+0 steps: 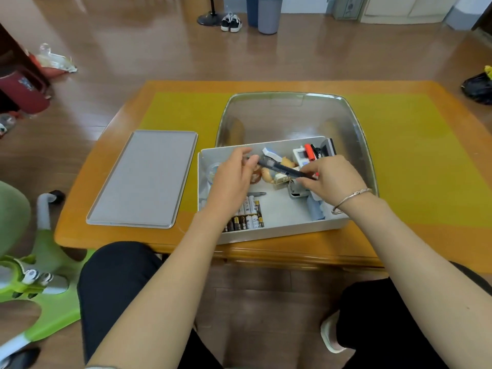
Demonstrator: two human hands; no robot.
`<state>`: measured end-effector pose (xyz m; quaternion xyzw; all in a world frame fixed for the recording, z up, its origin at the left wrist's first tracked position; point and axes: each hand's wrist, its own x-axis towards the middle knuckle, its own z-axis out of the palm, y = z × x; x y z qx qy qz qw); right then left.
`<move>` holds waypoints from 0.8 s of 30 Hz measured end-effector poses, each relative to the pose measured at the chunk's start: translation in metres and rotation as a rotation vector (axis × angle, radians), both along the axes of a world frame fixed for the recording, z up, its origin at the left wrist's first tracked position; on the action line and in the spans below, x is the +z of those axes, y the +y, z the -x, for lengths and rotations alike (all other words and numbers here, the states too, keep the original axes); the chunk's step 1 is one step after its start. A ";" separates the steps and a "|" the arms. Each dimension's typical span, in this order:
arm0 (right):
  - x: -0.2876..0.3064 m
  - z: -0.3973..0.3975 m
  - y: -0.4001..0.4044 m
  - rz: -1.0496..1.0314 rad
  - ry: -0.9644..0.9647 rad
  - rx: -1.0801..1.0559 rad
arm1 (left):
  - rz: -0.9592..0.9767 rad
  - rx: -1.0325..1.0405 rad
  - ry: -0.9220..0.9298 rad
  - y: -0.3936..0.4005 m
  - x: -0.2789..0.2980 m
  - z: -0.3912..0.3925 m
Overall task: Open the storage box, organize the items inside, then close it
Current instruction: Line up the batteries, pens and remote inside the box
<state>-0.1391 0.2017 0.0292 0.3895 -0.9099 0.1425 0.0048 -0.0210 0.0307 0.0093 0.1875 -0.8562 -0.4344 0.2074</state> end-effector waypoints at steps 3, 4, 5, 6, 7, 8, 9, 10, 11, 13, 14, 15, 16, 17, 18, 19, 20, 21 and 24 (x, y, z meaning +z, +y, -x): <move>-0.004 -0.009 -0.014 -0.048 0.011 0.078 | 0.040 -0.035 -0.080 -0.015 0.002 -0.013; -0.005 -0.011 -0.018 -0.054 0.020 0.102 | 0.065 -0.037 -0.118 -0.020 0.001 -0.017; -0.006 -0.012 -0.021 -0.061 0.028 0.123 | 0.092 -0.038 -0.160 -0.025 0.000 -0.021; -0.007 -0.014 -0.025 -0.071 0.035 0.147 | 0.113 -0.033 -0.201 -0.030 -0.001 -0.024; -0.008 -0.016 -0.029 -0.082 0.029 0.171 | 0.119 -0.024 -0.230 -0.035 -0.003 -0.028; -0.009 -0.017 -0.033 -0.082 0.007 0.191 | 0.112 -0.006 -0.242 -0.039 -0.004 -0.032; -0.011 -0.019 -0.038 -0.068 -0.021 0.201 | 0.103 0.025 -0.242 -0.043 -0.005 -0.036; -0.013 -0.020 -0.041 -0.039 -0.043 0.196 | 0.106 0.067 -0.237 -0.047 -0.006 -0.040; -0.016 -0.022 -0.044 -0.004 -0.064 0.178 | 0.122 0.118 -0.224 -0.052 -0.007 -0.045; -0.022 -0.024 -0.048 0.035 -0.124 0.151 | 0.159 0.206 -0.189 -0.059 -0.008 -0.052; -0.025 -0.026 -0.052 0.020 -0.156 0.166 | 0.164 0.236 -0.170 -0.062 -0.010 -0.056; -0.028 -0.029 -0.055 -0.014 -0.184 0.196 | 0.158 0.254 -0.150 -0.063 -0.011 -0.059; -0.031 -0.033 -0.060 -0.061 -0.210 0.233 | 0.146 0.265 -0.125 -0.064 -0.013 -0.062; -0.035 -0.036 -0.065 -0.108 -0.232 0.267 | 0.133 0.273 -0.101 -0.063 -0.015 -0.063; -0.038 -0.039 -0.070 -0.151 -0.251 0.295 | 0.123 0.283 -0.081 -0.062 -0.016 -0.064; -0.041 -0.041 -0.076 -0.187 -0.270 0.316 | 0.116 0.295 -0.067 -0.062 -0.018 -0.065; -0.044 -0.042 -0.080 -0.212 -0.290 0.327 | 0.111 0.304 -0.058 -0.062 -0.019 -0.065; -0.047 -0.042 -0.085 -0.223 -0.303 0.332 | 0.108 0.308 -0.055 -0.062 -0.019 -0.066; -0.052 -0.041 -0.093 -0.214 -0.278 0.330 | 0.107 0.296 -0.072 -0.061 -0.022 -0.066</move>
